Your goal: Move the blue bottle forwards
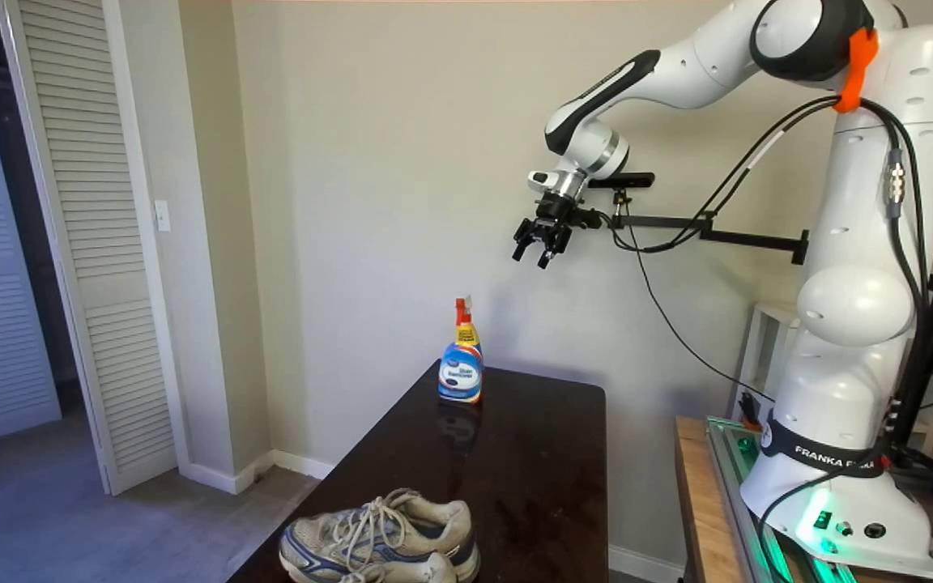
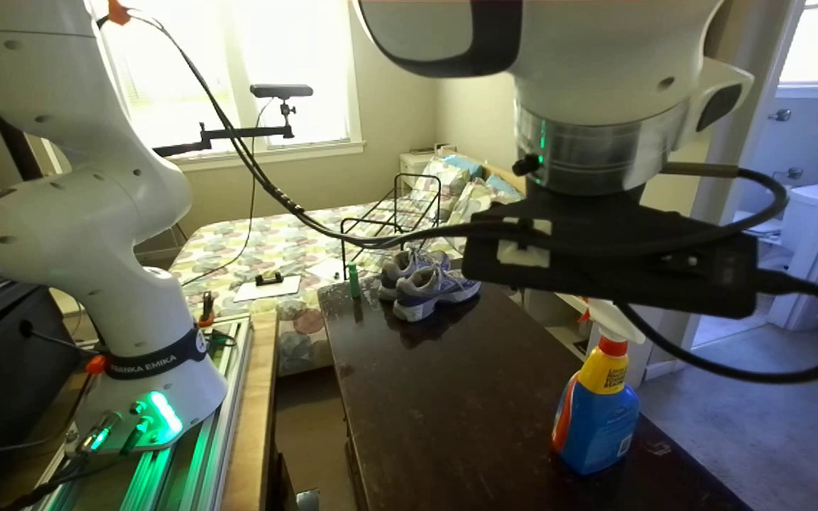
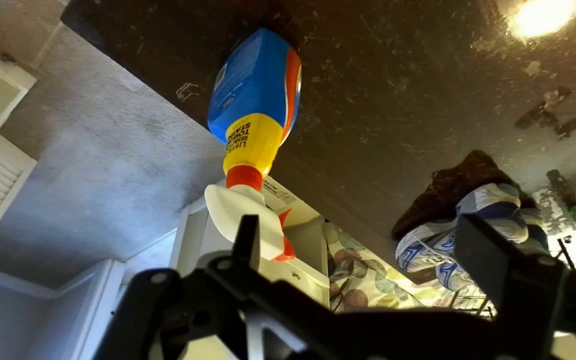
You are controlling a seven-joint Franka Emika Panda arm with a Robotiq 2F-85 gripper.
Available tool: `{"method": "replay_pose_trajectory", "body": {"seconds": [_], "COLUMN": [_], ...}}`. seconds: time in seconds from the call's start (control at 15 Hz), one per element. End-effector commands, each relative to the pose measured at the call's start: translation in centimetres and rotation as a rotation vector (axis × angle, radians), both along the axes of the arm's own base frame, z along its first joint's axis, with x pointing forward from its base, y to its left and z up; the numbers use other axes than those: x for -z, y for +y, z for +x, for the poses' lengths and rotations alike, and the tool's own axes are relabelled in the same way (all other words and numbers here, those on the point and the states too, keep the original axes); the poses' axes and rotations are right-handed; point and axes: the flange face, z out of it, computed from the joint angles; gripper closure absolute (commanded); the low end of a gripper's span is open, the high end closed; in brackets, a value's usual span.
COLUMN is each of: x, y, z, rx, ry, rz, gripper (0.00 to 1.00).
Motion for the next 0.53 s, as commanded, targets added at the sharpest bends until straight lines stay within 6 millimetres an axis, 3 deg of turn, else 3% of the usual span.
{"method": "replay_pose_trajectory", "body": {"seconds": [0.0,0.2,0.47], "x": [1.7,4.5,9.0], "y": [-0.3,-0.4,1.3], "z": [-0.2,-1.9,-4.5], "rx": [0.034,0.129,0.287], "ry": [0.000,-0.008,-0.044], "rz": [0.059,0.135,0.302], "gripper": [0.00,0.00,0.00]}}
